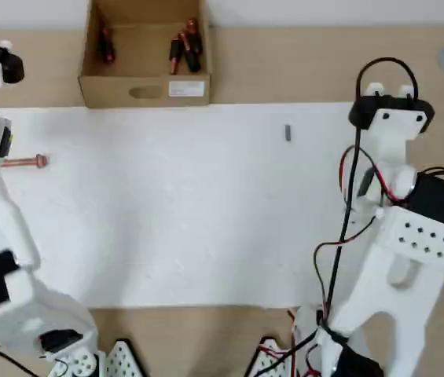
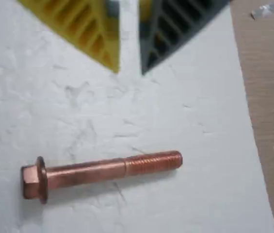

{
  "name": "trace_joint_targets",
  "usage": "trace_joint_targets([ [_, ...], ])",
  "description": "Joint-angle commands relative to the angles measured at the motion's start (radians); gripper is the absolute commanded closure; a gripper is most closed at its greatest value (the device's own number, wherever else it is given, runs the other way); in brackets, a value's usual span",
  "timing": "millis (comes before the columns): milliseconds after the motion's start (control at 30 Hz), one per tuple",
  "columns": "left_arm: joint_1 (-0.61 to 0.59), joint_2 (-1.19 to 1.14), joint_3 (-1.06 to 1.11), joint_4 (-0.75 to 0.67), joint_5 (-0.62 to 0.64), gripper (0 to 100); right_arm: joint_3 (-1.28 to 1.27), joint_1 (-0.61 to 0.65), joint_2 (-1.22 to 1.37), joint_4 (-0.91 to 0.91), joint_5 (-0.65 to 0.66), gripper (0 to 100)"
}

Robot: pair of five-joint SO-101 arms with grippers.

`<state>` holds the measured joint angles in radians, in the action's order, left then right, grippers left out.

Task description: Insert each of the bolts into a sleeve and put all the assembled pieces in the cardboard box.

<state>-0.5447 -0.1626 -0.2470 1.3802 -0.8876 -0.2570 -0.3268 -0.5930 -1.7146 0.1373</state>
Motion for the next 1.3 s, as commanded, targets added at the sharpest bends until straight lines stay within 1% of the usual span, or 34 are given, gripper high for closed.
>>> trace_joint_targets([
  [0,-0.006,-0.111,-0.155,0.003,-0.123,96,0.001,-0.012,-0.024,0.018,-0.008,98.8],
  [133,-0.006,-0.24,-0.285,0.005,-0.249,96,0.001,-0.012,-0.024,0.018,-0.008,98.8],
  [367,0.0,-0.403,-0.46,0.144,-0.526,96,-0.001,-0.012,-0.027,0.011,-0.008,98.8],
  [533,-0.005,-0.513,-0.528,0.149,-0.646,90,-0.008,-0.038,-0.027,-0.006,-0.006,98.8],
  [700,-0.005,-0.582,-0.58,0.15,-0.721,90,-0.045,-0.048,-0.025,-0.006,-0.008,98.8],
  [900,0.015,-0.631,-0.643,0.15,-0.776,90,-0.054,-0.044,-0.025,-0.008,-0.008,98.8],
  [967,0.028,-0.642,-0.649,0.152,-0.783,89,-0.054,-0.044,-0.025,-0.008,-0.008,98.8],
  [1100,0.052,-0.645,-0.644,0.152,-0.779,85,-0.054,-0.044,-0.027,-0.009,-0.008,98.8],
  [1267,0.072,-0.651,-0.649,0.187,-0.783,85,-0.054,-0.044,-0.027,-0.009,-0.008,98.8],
])
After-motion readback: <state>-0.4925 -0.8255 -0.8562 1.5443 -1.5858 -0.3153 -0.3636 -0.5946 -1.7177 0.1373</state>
